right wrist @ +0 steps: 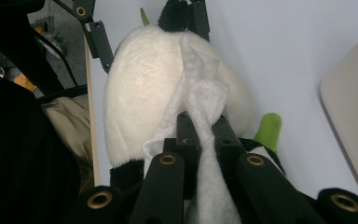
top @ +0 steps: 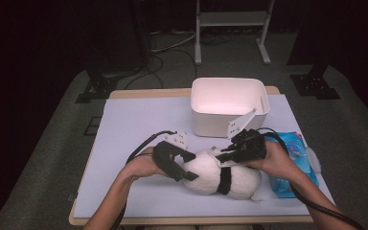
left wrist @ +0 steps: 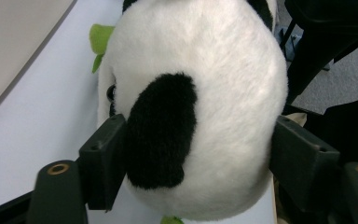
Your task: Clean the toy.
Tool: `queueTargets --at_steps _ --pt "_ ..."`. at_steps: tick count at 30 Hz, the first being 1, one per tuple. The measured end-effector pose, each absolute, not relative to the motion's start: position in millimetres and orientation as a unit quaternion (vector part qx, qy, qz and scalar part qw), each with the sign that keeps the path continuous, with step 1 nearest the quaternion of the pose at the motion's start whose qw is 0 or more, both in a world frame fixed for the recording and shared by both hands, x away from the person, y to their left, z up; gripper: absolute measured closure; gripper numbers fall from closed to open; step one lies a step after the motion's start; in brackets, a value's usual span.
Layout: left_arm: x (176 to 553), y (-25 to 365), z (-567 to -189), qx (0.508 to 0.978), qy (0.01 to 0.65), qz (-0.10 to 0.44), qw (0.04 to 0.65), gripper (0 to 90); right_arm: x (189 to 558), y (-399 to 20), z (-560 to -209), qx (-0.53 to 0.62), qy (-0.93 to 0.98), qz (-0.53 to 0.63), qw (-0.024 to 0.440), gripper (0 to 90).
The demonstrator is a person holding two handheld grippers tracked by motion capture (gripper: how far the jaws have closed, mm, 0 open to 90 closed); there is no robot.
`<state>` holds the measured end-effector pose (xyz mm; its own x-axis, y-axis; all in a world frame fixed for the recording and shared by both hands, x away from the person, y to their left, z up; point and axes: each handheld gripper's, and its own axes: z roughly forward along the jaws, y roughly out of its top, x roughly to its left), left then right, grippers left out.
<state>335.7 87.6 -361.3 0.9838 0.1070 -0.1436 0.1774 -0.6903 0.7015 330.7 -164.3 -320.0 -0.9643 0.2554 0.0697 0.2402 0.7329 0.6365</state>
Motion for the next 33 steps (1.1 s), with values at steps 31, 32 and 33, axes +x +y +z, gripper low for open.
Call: queueTargets --at_steps 31,32,33 --pt "336.2 77.0 -357.8 0.918 0.071 -0.047 0.387 24.2 307.0 -204.0 -316.0 0.155 0.920 0.358 0.047 83.7" --pt "336.2 77.0 -357.8 0.918 0.071 -0.047 0.388 24.2 305.9 -207.2 -316.4 0.157 0.918 0.360 0.048 83.7" --pt "336.2 77.0 -357.8 0.918 0.071 -0.047 0.388 24.1 304.6 -210.4 -316.5 0.159 0.917 0.363 0.049 83.7"
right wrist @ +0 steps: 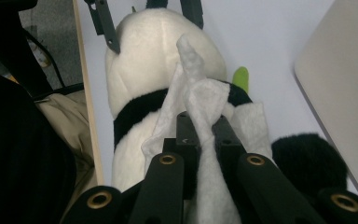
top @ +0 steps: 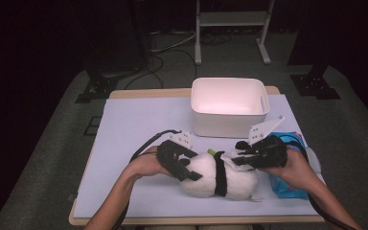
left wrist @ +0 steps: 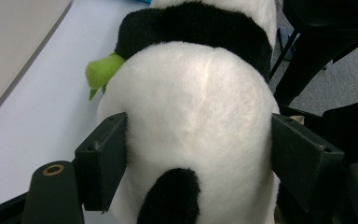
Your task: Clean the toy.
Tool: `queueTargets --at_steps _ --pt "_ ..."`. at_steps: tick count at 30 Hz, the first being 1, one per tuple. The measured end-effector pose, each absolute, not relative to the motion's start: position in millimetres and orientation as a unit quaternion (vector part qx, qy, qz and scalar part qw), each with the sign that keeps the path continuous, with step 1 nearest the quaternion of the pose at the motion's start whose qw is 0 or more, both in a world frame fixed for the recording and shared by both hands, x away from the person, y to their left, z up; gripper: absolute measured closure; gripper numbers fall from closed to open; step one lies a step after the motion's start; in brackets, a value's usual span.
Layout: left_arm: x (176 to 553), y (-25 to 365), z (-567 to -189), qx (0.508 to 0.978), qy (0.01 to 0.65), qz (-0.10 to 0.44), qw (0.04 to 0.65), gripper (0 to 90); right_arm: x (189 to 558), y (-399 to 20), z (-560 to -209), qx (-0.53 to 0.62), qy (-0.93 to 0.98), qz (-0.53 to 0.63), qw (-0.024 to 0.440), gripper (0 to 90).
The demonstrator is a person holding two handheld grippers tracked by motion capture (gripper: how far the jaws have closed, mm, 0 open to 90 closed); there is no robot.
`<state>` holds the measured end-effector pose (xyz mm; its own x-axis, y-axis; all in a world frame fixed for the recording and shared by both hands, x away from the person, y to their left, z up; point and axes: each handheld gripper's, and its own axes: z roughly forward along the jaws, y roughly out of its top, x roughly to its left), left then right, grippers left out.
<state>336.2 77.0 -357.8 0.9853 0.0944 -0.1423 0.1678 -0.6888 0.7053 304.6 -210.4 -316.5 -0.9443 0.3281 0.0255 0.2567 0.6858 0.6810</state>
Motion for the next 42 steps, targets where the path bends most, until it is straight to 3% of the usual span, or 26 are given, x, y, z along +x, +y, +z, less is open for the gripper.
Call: queueTargets --at_steps 14,26,42 --pt "333.2 76.1 -357.6 0.919 0.055 -0.041 0.388 27.1 314.2 -239.0 -315.6 0.203 0.905 0.367 0.064 83.7" --pt "333.3 78.1 -358.5 0.918 0.051 -0.042 0.391 27.6 339.9 -227.8 -311.1 0.206 0.907 0.363 0.058 83.8" --pt "336.3 79.0 -359.8 0.915 0.069 -0.046 0.396 27.7 322.2 -247.7 -319.5 0.219 0.897 0.381 0.049 83.7"
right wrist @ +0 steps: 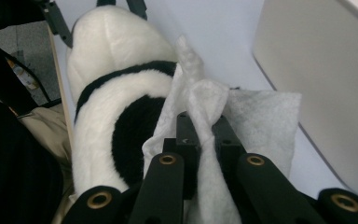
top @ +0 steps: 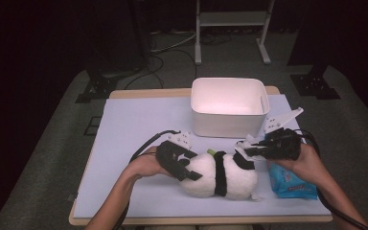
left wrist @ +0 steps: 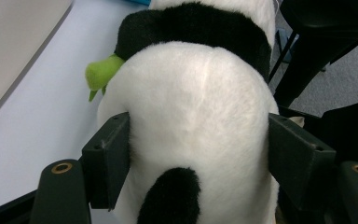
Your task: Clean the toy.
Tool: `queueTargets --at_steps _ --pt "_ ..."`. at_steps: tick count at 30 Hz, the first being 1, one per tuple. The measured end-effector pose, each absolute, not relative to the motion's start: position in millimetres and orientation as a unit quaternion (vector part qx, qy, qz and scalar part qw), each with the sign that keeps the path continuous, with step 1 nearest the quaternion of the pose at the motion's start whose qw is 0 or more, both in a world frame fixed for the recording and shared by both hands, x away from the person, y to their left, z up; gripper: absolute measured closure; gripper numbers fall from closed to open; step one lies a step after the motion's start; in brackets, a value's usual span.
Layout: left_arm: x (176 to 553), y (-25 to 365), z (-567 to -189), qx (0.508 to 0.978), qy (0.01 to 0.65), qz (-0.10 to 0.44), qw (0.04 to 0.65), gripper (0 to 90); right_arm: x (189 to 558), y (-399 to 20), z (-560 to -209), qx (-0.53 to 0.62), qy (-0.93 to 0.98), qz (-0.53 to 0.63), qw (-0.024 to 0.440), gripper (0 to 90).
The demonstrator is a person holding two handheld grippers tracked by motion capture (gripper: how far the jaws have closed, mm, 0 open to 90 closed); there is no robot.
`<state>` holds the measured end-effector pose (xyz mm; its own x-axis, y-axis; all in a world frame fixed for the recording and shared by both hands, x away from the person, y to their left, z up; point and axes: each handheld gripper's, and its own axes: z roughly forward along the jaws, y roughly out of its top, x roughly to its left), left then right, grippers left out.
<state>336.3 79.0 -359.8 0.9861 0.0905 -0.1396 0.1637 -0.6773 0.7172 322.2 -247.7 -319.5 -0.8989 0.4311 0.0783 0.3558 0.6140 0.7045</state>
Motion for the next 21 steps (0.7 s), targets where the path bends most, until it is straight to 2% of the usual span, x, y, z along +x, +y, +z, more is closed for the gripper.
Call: queueTargets --at_steps 10,21 --pt "337.5 76.6 -357.6 0.918 0.071 -0.046 0.387 27.6 304.6 -251.5 -324.9 0.214 0.897 0.384 0.038 83.6" --pt "338.0 73.0 -353.3 0.923 0.065 -0.041 0.378 28.9 305.8 -223.5 -318.0 0.180 0.908 0.377 0.028 83.6"
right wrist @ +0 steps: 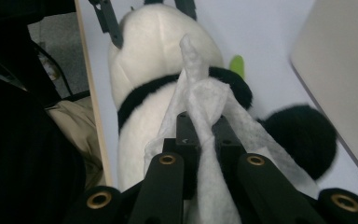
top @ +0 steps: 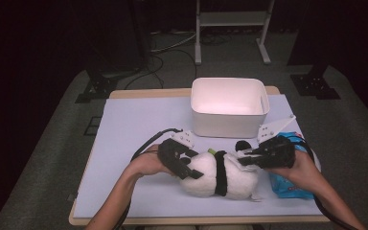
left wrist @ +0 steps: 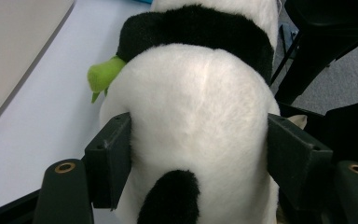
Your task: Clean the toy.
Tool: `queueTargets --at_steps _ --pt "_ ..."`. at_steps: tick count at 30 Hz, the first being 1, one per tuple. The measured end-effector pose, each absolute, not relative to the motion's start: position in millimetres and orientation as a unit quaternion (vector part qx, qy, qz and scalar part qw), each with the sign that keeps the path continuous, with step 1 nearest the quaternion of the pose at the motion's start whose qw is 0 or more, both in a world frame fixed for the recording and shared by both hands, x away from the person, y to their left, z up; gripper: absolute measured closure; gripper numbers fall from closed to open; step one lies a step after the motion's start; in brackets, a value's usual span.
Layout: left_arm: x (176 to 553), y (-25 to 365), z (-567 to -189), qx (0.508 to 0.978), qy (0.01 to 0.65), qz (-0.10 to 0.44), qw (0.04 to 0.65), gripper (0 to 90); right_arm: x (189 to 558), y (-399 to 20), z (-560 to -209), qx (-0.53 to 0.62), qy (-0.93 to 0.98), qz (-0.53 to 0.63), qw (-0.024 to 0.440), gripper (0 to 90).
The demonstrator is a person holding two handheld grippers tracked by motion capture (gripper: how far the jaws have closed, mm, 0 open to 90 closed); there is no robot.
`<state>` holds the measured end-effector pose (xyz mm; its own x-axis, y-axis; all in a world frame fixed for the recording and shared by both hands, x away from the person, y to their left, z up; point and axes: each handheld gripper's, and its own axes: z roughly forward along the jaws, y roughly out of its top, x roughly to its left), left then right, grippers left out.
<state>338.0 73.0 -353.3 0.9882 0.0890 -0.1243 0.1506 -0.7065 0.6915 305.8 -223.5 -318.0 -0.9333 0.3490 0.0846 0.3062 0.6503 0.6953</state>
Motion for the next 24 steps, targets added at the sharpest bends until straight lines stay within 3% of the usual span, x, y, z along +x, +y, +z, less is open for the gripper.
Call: queueTargets --at_steps 18,24 --pt "338.9 72.3 -353.0 0.921 0.068 -0.043 0.382 28.7 316.9 -167.1 -321.4 0.131 0.932 0.338 0.016 83.6" --pt "340.4 70.9 -351.6 0.917 0.078 -0.041 0.390 19.3 316.5 -177.8 -325.3 0.137 0.928 0.346 0.016 83.7"
